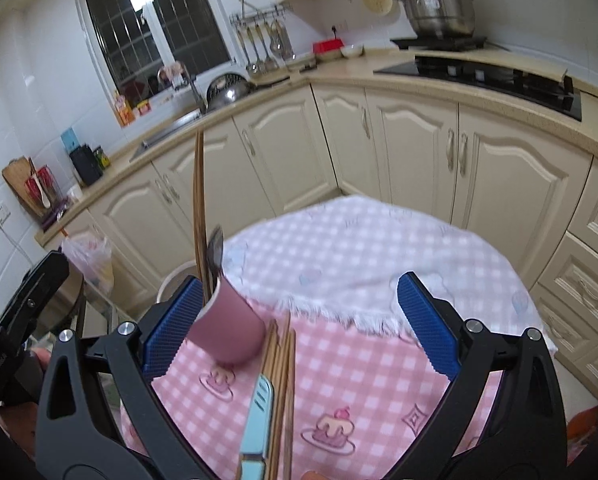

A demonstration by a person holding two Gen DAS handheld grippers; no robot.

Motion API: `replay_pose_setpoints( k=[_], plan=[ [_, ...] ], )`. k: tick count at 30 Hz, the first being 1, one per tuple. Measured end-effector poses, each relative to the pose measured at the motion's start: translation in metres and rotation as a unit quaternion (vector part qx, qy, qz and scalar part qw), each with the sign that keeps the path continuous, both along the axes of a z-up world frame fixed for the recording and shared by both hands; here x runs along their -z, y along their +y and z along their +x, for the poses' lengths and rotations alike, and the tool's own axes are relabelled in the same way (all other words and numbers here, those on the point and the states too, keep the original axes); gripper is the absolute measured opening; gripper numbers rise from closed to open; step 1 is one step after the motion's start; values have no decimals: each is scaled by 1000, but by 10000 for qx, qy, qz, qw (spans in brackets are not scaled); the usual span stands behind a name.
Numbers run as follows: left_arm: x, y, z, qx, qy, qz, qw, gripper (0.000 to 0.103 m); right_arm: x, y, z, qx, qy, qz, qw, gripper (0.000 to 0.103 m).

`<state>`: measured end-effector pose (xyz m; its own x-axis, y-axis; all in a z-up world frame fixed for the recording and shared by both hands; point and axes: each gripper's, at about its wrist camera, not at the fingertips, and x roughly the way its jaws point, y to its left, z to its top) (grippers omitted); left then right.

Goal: Organize utensils
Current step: 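Lower the left tool to the light-blue knife and grasp its blade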

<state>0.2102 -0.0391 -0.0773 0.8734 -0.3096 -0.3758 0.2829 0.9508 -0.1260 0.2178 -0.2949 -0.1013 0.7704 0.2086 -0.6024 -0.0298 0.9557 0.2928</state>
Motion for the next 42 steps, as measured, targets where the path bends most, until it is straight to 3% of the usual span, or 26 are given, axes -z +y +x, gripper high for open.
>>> replay_pose_setpoints(
  k=[12, 23, 36, 40, 42],
  plan=[
    [54, -22, -6, 281, 1037, 363, 9936, 95, 53, -4, -15, -93, 878, -215, 9959, 96],
    [123, -55, -14, 523, 2330, 754, 9681, 95, 86, -16, -29, -69, 1394, -378, 9895, 96],
    [163, -75, -9, 569, 2973, 945, 9484, 95, 117, -16, -37, -239, 1801, -416, 9825, 96],
    [166, -78, -10, 661, 2994, 983, 9468, 77, 121, -17, -37, -234, 1851, -427, 9815, 96],
    [165, -81, -10, 778, 2989, 971, 9461, 61, 122, -15, -36, -267, 1867, -441, 9811, 96]
  ],
)
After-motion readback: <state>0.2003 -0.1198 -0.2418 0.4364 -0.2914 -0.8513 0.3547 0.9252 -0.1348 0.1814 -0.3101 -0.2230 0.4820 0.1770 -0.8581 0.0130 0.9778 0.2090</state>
